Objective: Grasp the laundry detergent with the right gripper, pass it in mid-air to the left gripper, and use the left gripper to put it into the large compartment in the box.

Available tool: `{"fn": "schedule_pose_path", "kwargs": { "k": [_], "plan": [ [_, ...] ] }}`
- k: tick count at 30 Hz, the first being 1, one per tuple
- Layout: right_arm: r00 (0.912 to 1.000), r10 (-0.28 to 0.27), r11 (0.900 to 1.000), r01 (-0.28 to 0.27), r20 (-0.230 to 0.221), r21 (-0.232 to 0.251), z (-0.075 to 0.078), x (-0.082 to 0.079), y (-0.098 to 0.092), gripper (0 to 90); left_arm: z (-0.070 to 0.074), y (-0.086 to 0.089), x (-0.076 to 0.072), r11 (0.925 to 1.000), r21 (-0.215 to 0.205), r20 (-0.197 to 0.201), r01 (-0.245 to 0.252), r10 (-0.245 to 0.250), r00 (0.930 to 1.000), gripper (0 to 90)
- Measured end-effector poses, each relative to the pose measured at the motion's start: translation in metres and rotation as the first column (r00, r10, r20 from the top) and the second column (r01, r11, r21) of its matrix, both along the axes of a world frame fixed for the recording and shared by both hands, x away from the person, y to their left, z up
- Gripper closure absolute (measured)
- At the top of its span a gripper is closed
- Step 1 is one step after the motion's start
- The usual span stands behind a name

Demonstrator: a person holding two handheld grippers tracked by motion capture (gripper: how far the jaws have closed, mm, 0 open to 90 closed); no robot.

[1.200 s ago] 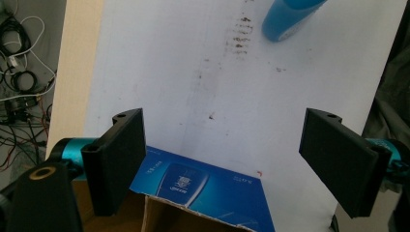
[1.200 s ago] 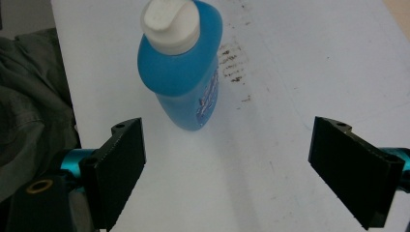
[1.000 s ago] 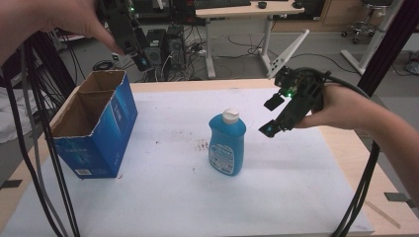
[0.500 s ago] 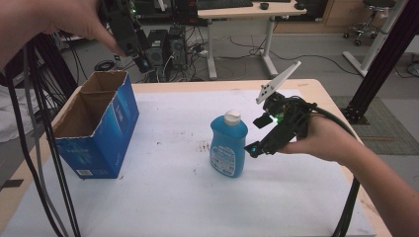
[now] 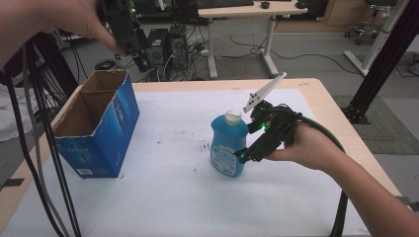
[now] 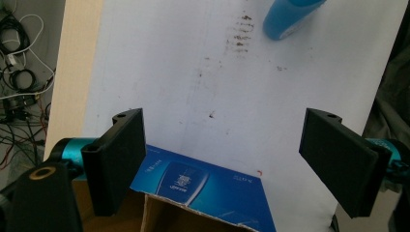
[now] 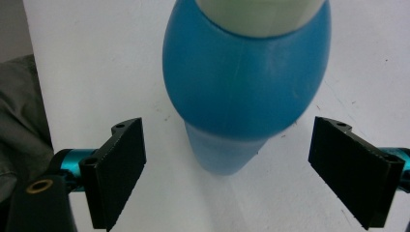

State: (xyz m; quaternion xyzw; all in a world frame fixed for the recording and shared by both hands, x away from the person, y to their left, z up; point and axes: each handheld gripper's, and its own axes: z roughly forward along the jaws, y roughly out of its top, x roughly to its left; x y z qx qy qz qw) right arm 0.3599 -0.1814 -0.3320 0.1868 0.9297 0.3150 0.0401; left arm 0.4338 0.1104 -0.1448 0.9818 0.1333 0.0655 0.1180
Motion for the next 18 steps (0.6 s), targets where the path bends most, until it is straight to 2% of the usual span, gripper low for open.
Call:
{"fn": "schedule_pose_path", "kwargs": {
  "k": [16, 18],
  "plan": [
    [0.9996, -0.02, 1.0, 0.02, 0.021, 0.0, -0.011, 0.004, 0.023, 13.2, 0.0, -0.001, 0.0, 1.0, 0.002, -0.002, 0.001, -0.001, 1.0, 17.0],
    [0.9993, -0.028, 1.0, 0.028, 0.026, -0.002, -0.011, 0.005, 0.024, 15.8, 0.0, -0.001, 0.0, 1.0, 0.007, -0.002, 0.006, -0.006, 1.0, 17.0]
  ]
}}
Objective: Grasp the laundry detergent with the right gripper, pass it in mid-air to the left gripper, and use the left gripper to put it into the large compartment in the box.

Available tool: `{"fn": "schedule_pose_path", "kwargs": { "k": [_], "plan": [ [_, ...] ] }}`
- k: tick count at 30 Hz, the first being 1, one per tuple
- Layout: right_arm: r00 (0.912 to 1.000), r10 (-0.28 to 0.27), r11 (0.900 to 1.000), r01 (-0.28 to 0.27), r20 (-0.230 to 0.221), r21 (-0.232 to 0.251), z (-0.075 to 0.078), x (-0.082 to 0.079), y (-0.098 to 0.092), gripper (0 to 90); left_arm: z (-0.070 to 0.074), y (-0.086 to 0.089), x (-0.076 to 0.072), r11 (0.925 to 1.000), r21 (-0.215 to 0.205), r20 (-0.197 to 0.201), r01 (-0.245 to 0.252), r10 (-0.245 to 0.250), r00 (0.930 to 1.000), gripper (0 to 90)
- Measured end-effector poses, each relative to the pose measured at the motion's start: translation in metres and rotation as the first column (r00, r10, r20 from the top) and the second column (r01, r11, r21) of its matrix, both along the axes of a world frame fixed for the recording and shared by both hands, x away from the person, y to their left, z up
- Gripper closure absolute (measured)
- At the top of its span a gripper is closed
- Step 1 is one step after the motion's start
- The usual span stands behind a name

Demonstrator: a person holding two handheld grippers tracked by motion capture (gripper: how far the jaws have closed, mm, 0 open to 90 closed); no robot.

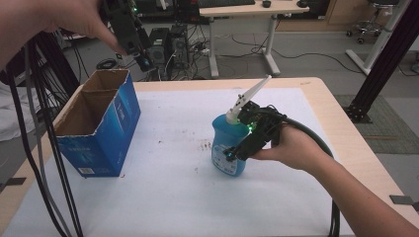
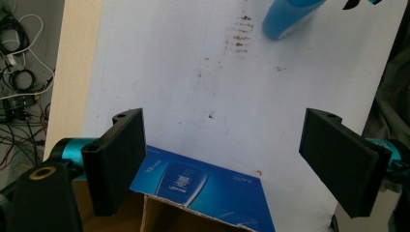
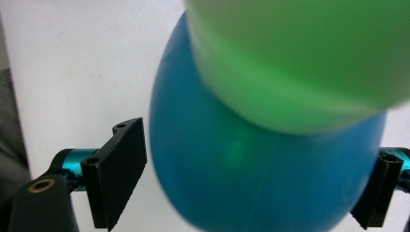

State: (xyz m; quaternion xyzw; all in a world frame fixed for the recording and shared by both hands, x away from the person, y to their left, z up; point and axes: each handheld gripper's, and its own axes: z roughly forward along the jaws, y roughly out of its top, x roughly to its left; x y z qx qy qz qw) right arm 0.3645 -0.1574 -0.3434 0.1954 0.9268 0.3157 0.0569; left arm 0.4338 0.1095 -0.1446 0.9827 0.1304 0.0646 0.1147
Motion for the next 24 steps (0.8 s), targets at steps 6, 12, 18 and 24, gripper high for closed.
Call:
{"fn": "schedule_pose_path", "kwargs": {
  "k": [6, 12, 18, 24],
  "plan": [
    [1.0, 0.001, 1.0, -0.001, -0.005, 0.004, -0.0016, 0.0022, 0.0007, 18.3, -0.0001, 0.0009, -0.0003, 1.0, -0.006, 0.002, -0.008, 0.008, 1.0, 17.0],
    [0.9999, 0.005, 1.0, -0.005, -0.009, 0.019, -0.0018, 0.0022, 0.0001, 25.1, 0.0007, 0.0017, -0.0009, 1.0, -0.002, 0.002, -0.007, 0.007, 1.0, 17.0],
    [0.9999, -0.002, 1.0, 0.003, -0.012, 0.021, -0.0024, 0.0024, 0.0005, 25.7, 0.0003, 0.0018, -0.0017, 0.9999, -0.005, 0.003, -0.012, 0.012, 0.9999, 17.0],
    [0.9999, 0.0, 1.0, 0.001, -0.014, 0.026, -0.0021, 0.0021, -0.0003, 27.6, 0.0003, 0.0015, -0.0017, 0.9999, 0.0, 0.001, -0.01, 0.01, 0.9999, 17.0]
  ]
}}
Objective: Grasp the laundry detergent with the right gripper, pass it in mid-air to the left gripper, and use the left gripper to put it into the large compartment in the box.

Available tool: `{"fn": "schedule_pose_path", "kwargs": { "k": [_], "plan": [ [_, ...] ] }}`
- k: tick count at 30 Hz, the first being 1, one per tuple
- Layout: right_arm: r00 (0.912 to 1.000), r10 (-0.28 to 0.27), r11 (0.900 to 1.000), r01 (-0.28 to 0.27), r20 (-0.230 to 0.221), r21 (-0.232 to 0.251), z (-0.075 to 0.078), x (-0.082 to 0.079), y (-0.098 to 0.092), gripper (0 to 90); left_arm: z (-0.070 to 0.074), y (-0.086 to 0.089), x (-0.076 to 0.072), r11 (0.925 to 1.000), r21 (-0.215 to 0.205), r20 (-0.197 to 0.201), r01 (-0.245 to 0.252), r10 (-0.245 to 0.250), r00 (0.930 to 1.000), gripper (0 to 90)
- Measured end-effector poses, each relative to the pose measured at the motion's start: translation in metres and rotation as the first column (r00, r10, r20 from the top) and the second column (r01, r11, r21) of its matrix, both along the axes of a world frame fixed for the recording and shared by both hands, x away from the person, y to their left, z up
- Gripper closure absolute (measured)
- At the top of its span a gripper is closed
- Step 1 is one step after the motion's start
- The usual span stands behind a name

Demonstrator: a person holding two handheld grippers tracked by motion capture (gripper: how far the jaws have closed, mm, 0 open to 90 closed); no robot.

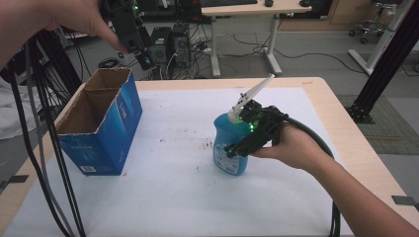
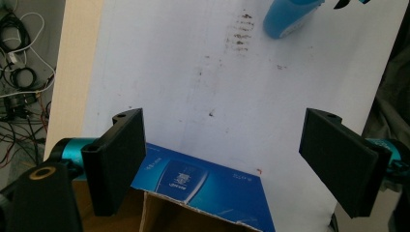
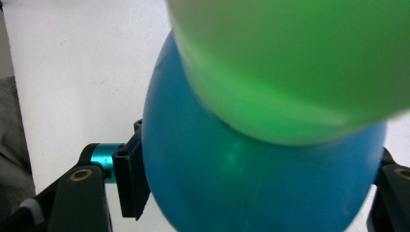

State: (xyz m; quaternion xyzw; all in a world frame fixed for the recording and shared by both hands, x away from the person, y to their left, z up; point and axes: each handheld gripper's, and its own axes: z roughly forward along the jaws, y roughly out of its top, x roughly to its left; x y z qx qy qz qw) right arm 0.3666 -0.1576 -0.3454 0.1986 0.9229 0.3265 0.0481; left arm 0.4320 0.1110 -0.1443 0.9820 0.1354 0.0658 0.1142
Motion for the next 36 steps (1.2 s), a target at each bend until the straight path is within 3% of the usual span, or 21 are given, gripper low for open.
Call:
{"fn": "schedule_pose_path", "kwargs": {
  "k": [18, 36],
  "plan": [
    [0.9999, -0.015, 1.0, 0.015, -0.004, 0.018, -0.0032, 0.0, -0.0024, 33.4, -0.0005, -0.0011, 0.0004, 1.0, 0.008, -0.002, 0.005, -0.005, 1.0, 17.0],
    [0.9992, -0.035, 0.999, 0.034, 0.019, 0.023, -0.0057, -0.0006, -0.0038, 40.4, -0.0016, -0.002, 0.0005, 0.9999, 0.01, -0.002, 0.002, -0.002, 1.0, 17.0]
  ]
}}
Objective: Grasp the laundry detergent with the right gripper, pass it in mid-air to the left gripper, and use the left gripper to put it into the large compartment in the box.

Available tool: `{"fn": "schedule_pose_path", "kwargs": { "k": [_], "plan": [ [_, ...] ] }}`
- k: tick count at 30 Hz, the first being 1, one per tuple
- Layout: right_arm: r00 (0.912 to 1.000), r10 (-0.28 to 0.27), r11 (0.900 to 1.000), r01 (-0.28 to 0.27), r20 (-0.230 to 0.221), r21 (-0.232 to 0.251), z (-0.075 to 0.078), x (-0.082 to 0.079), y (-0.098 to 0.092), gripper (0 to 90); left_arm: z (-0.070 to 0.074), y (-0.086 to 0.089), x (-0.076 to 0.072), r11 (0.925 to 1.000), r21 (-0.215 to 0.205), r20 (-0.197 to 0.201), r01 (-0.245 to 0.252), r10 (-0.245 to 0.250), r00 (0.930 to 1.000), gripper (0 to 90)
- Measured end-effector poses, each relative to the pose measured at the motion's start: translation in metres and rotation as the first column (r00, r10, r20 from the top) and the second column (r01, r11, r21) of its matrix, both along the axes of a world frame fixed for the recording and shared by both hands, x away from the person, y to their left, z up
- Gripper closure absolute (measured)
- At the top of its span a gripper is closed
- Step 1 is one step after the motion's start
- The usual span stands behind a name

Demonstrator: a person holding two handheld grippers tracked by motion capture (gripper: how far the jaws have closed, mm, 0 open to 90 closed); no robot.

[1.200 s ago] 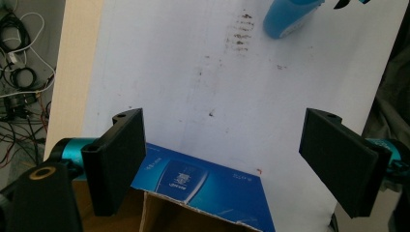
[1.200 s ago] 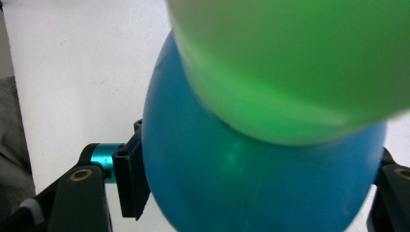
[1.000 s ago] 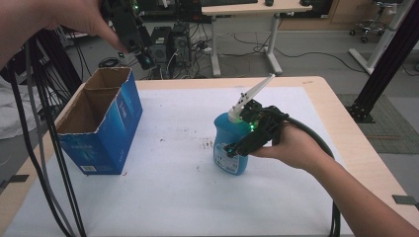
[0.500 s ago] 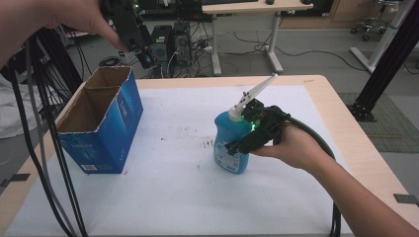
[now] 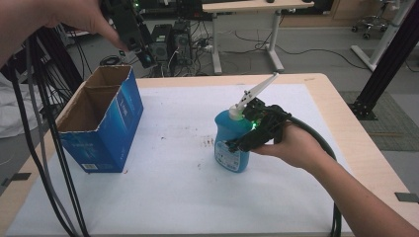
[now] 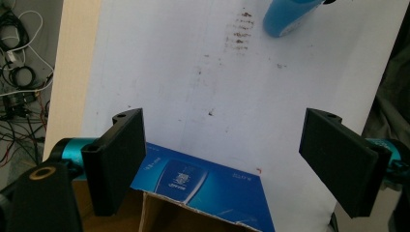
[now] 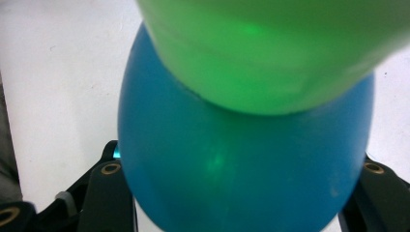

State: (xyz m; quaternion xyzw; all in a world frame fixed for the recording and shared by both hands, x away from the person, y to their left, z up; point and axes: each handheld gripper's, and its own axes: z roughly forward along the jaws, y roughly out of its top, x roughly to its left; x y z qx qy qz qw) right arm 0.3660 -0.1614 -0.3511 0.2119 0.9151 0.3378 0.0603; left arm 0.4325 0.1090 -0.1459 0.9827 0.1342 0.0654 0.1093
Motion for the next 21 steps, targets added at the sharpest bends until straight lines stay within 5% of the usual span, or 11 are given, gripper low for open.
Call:
{"fn": "schedule_pose_path", "kwargs": {
  "k": [7, 21],
  "plan": [
    [0.9985, -0.006, 1.0, 0.006, 0.054, 0.008, 0.0, -0.003, -0.003, 45.1, 0.0, -0.001, 0.0, 1.0, -0.002, 0.002, 0.001, -0.001, 1.0, 17.0],
    [0.9976, 0.045, 0.997, -0.048, 0.052, 0.059, 0.002, 0.001, -0.012, 47.9, 0.001, -0.001, -0.003, 1.0, -0.005, 0.003, 0.001, -0.001, 1.0, 17.0]
  ]
}}
